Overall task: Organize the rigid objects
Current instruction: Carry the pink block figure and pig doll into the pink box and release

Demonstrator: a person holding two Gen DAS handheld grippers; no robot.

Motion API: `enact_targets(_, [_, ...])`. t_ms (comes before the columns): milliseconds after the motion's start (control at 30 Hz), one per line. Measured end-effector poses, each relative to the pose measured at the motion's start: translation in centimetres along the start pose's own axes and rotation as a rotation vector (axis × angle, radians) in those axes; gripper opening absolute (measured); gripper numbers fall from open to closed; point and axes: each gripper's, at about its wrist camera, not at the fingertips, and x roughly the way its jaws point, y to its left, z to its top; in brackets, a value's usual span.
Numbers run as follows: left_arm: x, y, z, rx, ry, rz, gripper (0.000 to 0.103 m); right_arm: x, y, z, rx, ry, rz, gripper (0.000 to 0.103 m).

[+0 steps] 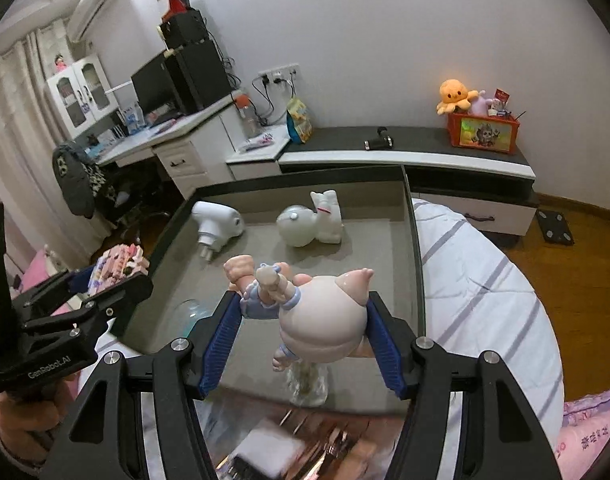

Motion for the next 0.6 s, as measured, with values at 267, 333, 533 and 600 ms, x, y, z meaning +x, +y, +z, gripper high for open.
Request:
enact_targets(267, [3.9,0.6,0.6,-0.005,0.053,0.013,0.063,3.5,-1.0,0.9,0.022,0.053,-0.024,0.063])
enact_targets(333, [4.5,0.7,0.7,-0.004,0.062,0.017,0.063,4.0,-1.2,0.9,0.028,0.064,-0.028,0.063])
enact_targets(533, [5.6,0.6,0.8,0.005,0.092,0.051,0.07,4.4,-1.5,0.9,0.037,0.079,-0.042,0.065])
enact_targets(600, [5.4,0.8,0.8,0.003,0.086,0.061,0.087,4.1,-1.6,1.0,0.041,0.075,-0.043,0.074])
